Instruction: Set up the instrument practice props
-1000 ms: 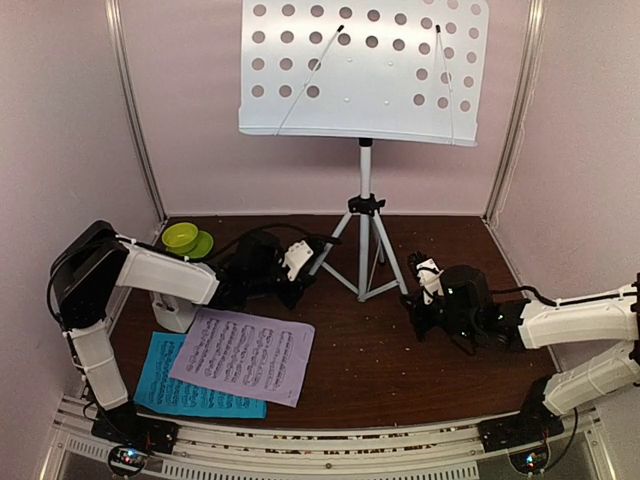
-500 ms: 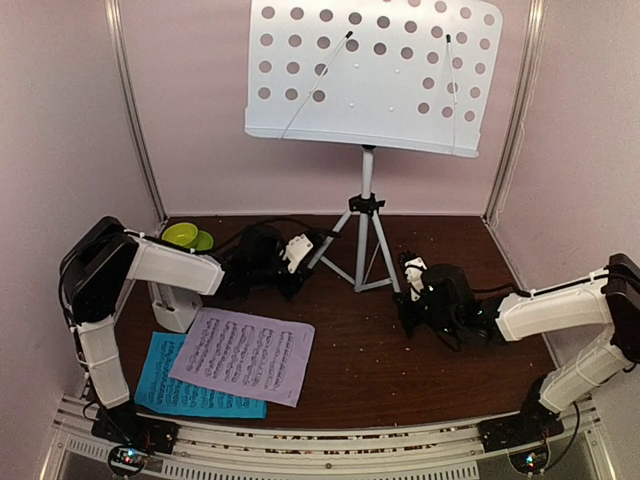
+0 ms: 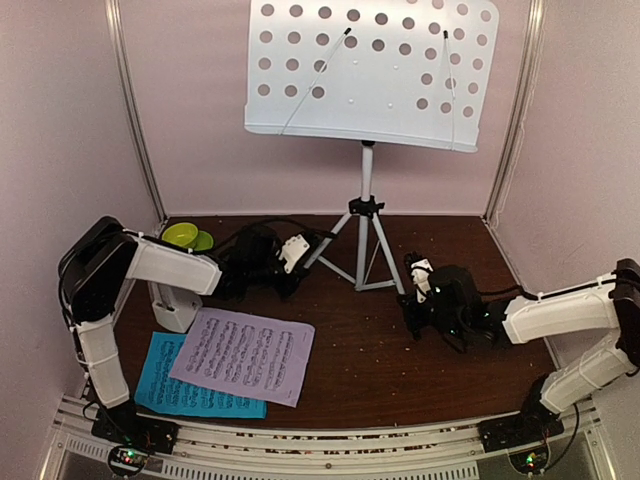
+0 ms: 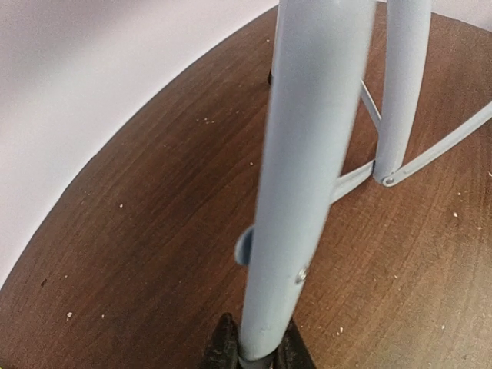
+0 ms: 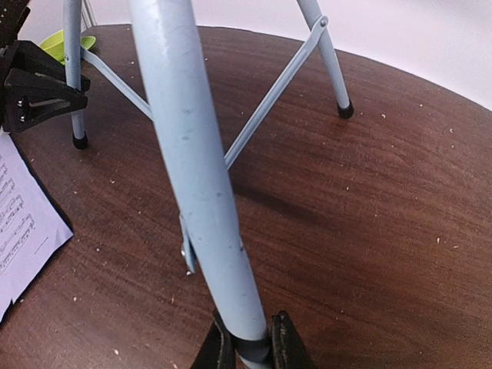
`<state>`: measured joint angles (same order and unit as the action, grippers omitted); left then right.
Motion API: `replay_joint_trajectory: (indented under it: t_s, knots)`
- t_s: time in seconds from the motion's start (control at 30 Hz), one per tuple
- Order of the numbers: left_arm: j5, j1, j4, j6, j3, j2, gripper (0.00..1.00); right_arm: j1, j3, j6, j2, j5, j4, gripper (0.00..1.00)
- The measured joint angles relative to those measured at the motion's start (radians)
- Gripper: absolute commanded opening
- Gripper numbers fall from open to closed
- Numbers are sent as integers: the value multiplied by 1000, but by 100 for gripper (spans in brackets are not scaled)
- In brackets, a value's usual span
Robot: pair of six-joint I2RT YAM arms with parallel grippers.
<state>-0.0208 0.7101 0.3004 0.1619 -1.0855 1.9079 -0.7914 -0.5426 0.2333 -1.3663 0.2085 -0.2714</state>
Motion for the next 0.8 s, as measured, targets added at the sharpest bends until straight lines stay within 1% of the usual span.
replay_joint_trajectory:
  t_s: [0.17,0.2,0.23,0.33,0.43,0.5,0.6,0.7,0.8]
  knots:
    - [-18,5,6,20,23,-13,0,-2,46,24,39,-23,-2,0]
    - [-19,5,6,20,23,-13,0,-2,46,25,39,-27,-4,2]
    - [-21,5,6,21,23,-13,3,-2,46,25,38,-29,-6,6]
    - [-23,5,6,21,22,-13,15,-1,43,25,35,-36,-6,16]
    - [-21,5,3,5,20,-13,28,0,36,40,30,-46,-3,24]
    - [-6,4,-13,-20,19,-14,37,2,33,68,30,-51,13,34]
    - [23,-2,-31,-47,21,-18,47,4,33,100,37,-43,60,51]
    - [51,-5,-48,-65,38,-45,62,2,44,117,79,-32,105,63]
    - [82,-8,-72,-77,56,-100,75,-2,57,126,173,-19,146,70]
